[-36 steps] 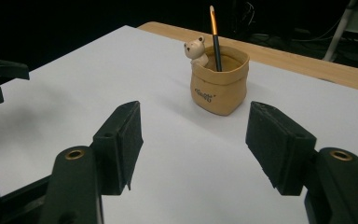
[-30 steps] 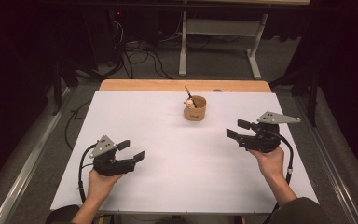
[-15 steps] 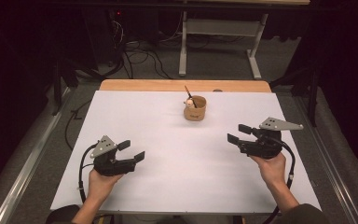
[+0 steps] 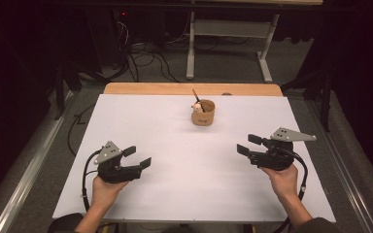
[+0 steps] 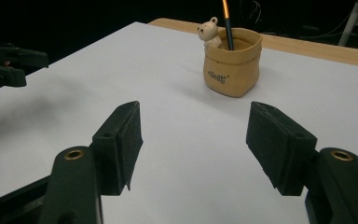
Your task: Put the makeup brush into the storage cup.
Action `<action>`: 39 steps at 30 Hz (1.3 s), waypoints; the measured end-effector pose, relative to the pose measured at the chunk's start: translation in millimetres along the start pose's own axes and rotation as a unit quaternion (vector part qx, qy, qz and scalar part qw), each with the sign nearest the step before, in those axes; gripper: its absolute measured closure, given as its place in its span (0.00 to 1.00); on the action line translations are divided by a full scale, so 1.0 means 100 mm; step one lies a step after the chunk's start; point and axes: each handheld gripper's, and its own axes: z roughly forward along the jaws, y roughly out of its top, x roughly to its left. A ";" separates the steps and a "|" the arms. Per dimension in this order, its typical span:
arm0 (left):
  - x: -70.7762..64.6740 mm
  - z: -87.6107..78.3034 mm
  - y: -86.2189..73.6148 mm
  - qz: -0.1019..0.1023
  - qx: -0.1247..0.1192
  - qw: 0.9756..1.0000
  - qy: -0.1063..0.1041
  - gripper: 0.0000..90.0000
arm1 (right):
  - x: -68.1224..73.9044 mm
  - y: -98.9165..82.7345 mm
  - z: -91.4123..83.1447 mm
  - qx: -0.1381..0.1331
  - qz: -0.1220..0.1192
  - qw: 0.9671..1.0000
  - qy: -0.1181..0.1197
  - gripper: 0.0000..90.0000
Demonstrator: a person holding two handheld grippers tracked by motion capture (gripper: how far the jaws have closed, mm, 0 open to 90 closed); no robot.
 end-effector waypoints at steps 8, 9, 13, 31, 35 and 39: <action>0.00 0.00 0.00 0.001 0.001 1.000 0.000 0.28 | -0.01 -0.10 -0.01 0.004 0.012 1.000 0.002 0.42; 0.00 0.00 0.00 0.000 0.001 1.000 0.000 0.28 | -0.01 -0.11 -0.01 0.003 0.012 1.000 0.002 0.42; 0.00 0.00 0.00 0.000 0.001 1.000 0.000 0.28 | -0.01 -0.15 -0.02 0.002 0.015 1.000 0.002 0.42; -0.01 0.00 0.00 0.000 0.000 1.000 -0.001 0.27 | -0.02 -0.26 -0.05 -0.006 0.025 1.000 -0.006 0.42; -0.01 0.00 0.00 -0.001 -0.001 1.000 -0.001 0.27 | -0.02 -0.30 -0.05 -0.002 0.026 1.000 -0.011 0.42; -0.01 0.00 0.00 -0.001 -0.001 1.000 -0.002 0.28 | -0.03 -0.33 -0.07 -0.005 0.030 0.999 -0.013 0.42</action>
